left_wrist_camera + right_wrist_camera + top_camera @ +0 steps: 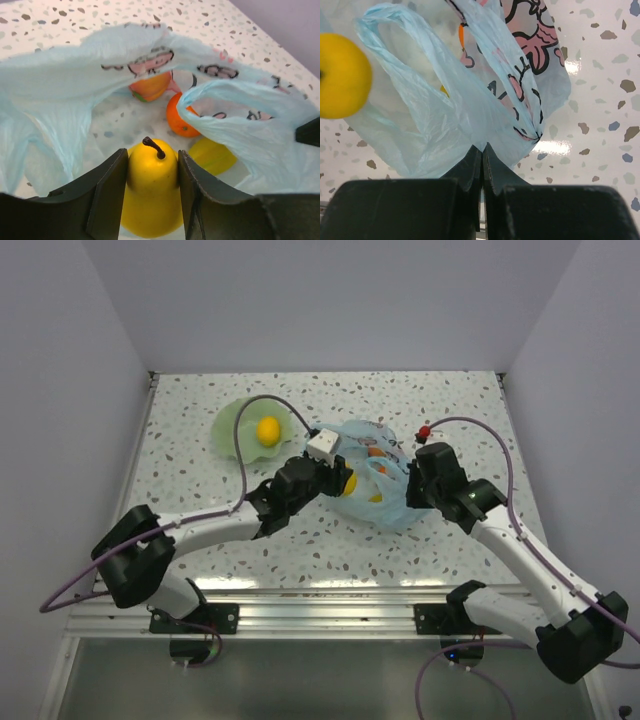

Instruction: Untie the knot of the plastic bag and take out the fruit

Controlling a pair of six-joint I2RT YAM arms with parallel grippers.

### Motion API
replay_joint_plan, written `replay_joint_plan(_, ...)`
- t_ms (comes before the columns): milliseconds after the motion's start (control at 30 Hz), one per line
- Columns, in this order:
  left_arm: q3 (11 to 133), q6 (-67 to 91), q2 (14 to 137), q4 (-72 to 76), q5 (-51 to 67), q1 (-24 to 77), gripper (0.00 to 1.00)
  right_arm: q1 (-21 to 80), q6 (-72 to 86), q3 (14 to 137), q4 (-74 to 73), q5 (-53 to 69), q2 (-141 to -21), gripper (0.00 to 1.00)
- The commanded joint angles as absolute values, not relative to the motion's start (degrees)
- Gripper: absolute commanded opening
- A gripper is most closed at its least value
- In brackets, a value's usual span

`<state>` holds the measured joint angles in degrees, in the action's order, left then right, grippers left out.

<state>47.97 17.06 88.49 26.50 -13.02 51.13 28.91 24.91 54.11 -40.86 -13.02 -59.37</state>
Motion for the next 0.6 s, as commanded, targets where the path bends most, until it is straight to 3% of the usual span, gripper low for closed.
replay_joint_plan(0,50.5,18.5,80.6,19.8,-12.2,50.7,0.0,28.7,23.9,51.9,-39.8,-14.1,-59.4,0.0)
replay_joint_plan(333,63.3,21.3,74.4,3.9,-14.0,47.6,0.0,28.7,24.0,47.9,-38.4,-12.3,-59.0,0.0)
replay_joint_plan(567,66.7,21.4,75.1,-3.2,-18.9,34.2,0.0,28.7,23.4,47.6,-38.5,-11.5,-57.2,0.0)
